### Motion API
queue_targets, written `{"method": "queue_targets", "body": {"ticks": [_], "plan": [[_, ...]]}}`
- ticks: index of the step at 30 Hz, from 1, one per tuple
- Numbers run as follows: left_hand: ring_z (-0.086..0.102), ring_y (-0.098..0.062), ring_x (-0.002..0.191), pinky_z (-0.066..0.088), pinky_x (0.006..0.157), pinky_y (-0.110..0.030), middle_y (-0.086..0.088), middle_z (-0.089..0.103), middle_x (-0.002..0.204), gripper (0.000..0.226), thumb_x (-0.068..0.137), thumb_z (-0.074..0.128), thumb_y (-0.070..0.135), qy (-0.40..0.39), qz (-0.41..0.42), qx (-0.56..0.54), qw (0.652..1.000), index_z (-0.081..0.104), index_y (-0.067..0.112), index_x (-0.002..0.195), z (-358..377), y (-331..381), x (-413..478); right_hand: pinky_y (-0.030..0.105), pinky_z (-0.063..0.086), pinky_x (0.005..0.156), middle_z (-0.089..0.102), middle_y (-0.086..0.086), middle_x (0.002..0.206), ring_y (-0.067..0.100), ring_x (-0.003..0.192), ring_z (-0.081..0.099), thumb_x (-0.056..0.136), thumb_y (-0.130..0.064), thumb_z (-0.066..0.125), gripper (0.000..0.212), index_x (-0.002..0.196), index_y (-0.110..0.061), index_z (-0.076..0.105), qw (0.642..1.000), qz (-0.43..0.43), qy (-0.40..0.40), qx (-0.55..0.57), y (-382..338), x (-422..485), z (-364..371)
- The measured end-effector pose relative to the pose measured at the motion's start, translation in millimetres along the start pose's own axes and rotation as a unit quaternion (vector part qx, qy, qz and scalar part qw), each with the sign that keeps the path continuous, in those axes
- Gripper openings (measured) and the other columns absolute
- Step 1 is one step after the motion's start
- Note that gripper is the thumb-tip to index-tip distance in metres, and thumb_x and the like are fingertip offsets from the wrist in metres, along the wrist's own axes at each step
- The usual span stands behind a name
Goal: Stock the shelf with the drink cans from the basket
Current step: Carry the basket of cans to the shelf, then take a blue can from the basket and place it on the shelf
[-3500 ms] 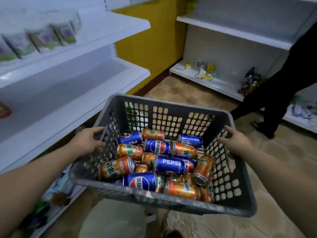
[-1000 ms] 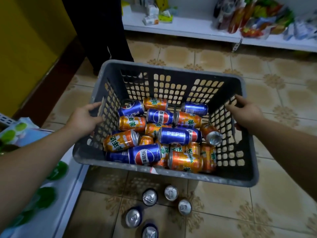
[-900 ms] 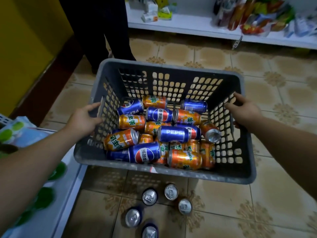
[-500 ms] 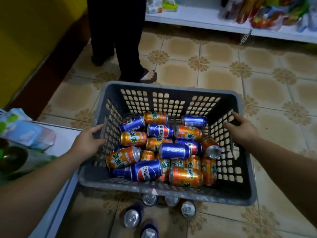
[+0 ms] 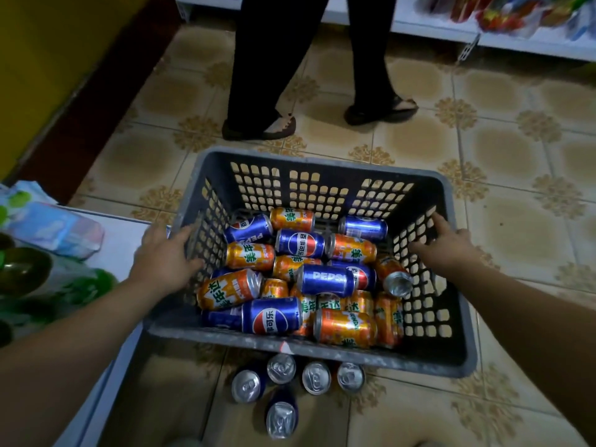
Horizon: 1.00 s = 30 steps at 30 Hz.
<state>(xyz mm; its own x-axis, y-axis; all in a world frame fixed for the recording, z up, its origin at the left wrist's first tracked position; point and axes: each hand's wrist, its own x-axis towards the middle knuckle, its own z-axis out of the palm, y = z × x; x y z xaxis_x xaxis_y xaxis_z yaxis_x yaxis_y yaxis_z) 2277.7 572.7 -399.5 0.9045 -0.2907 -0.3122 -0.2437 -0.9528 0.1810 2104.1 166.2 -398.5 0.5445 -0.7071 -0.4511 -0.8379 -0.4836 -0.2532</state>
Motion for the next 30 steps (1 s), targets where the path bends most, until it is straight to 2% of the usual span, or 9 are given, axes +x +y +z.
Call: {"method": "queue_targets", "body": {"ticks": [2, 4, 6, 9, 13, 18, 23, 27, 30], "plan": [[0.019, -0.035, 0.14, 0.022, 0.113, -0.05, -0.016, 0.023, 0.153, 0.075, 0.081, 0.068, 0.04, 0.05, 0.067, 0.075, 0.994, 0.034, 0.025, 0.145, 5, 12, -9, 0.051, 0.022, 0.114, 0.006, 0.013, 0.158, 0.039, 0.143, 0.018, 0.087, -0.054, 0.06, 0.087, 0.153, -0.037, 0.005, 0.991, -0.03, 0.044, -0.122, -6, -10, 5], [0.007, -0.028, 0.146, 0.003, 0.116, -0.054, -0.007, 0.019, 0.157, 0.068, 0.084, 0.062, 0.044, 0.029, 0.106, 0.099, 0.989, 0.035, 0.029, 0.145, 15, 29, -16, 0.049, 0.004, 0.117, -0.003, 0.01, 0.161, 0.033, 0.148, -0.001, 0.087, -0.059, 0.054, 0.087, 0.153, -0.036, 0.001, 0.968, -0.115, 0.081, -0.208, -17, -20, 16], [0.002, -0.023, 0.147, -0.006, 0.114, -0.055, -0.003, 0.019, 0.158, 0.062, 0.087, 0.056, 0.049, -0.002, 0.118, 0.117, 0.986, 0.036, 0.033, 0.143, 28, 45, -18, 0.047, 0.007, 0.117, 0.009, 0.008, 0.161, 0.03, 0.148, 0.005, 0.087, -0.057, 0.056, 0.083, 0.152, -0.033, 0.011, 0.961, -0.185, 0.061, -0.195, -30, -27, 37], [0.008, -0.023, 0.146, 0.006, 0.117, -0.049, -0.003, 0.02, 0.157, 0.061, 0.087, 0.057, 0.046, -0.064, 0.151, 0.092, 0.982, 0.037, 0.031, 0.143, 50, 66, -19, 0.042, 0.032, 0.111, 0.031, 0.006, 0.152, 0.026, 0.138, 0.033, 0.088, -0.041, 0.063, 0.077, 0.151, -0.027, 0.022, 0.976, -0.184, -0.1, -0.061, -44, -30, 76], [0.03, -0.025, 0.139, 0.032, 0.111, -0.038, -0.005, 0.029, 0.154, 0.067, 0.089, 0.059, 0.043, -0.241, 0.12, -0.028, 0.963, 0.032, 0.024, 0.147, 78, 90, -21, 0.04, 0.03, 0.114, 0.023, 0.01, 0.157, 0.03, 0.14, 0.03, 0.082, -0.035, 0.072, 0.097, 0.155, -0.018, 0.01, 0.949, -0.193, -0.239, -0.07, -42, -24, 125], [0.041, -0.025, 0.132, 0.039, 0.102, -0.033, -0.007, 0.031, 0.153, 0.068, 0.09, 0.06, 0.038, -0.271, 0.094, -0.085, 0.954, 0.026, 0.026, 0.149, 89, 97, -26, 0.039, 0.044, 0.101, 0.047, 0.007, 0.136, 0.026, 0.119, 0.05, 0.073, -0.034, 0.079, 0.086, 0.144, -0.02, 0.033, 0.959, -0.222, -0.169, -0.044, -39, -24, 140], [0.047, -0.017, 0.125, 0.044, 0.101, -0.035, 0.001, 0.035, 0.151, 0.085, 0.079, 0.075, 0.03, -0.24, 0.09, -0.19, 0.948, 0.024, 0.032, 0.148, 51, 98, -48, 0.033, 0.051, 0.089, 0.044, -0.002, 0.128, 0.019, 0.109, 0.054, 0.065, -0.033, 0.085, 0.085, 0.137, -0.028, 0.039, 0.955, -0.229, -0.153, 0.113, -65, -69, 98], [0.044, -0.007, 0.122, 0.042, 0.098, -0.023, 0.011, 0.046, 0.135, 0.092, 0.077, 0.077, 0.017, -0.218, 0.059, -0.338, 0.914, 0.022, 0.026, 0.149, -17, 98, -87, 0.035, 0.056, 0.087, 0.048, -0.008, 0.125, 0.014, 0.108, 0.056, 0.063, -0.025, 0.088, 0.091, 0.135, -0.035, 0.035, 0.923, -0.228, -0.141, 0.275, -108, -132, 25], [0.053, -0.001, 0.112, 0.05, 0.093, -0.025, 0.006, 0.049, 0.134, 0.088, 0.075, 0.077, 0.003, -0.165, 0.039, -0.456, 0.874, 0.028, 0.02, 0.145, -75, 95, -128, 0.03, 0.055, 0.082, 0.053, -0.013, 0.115, 0.009, 0.1, 0.06, 0.065, -0.014, 0.086, 0.074, 0.122, -0.034, 0.043, 0.884, -0.244, -0.137, 0.375, -137, -190, -30]]}}
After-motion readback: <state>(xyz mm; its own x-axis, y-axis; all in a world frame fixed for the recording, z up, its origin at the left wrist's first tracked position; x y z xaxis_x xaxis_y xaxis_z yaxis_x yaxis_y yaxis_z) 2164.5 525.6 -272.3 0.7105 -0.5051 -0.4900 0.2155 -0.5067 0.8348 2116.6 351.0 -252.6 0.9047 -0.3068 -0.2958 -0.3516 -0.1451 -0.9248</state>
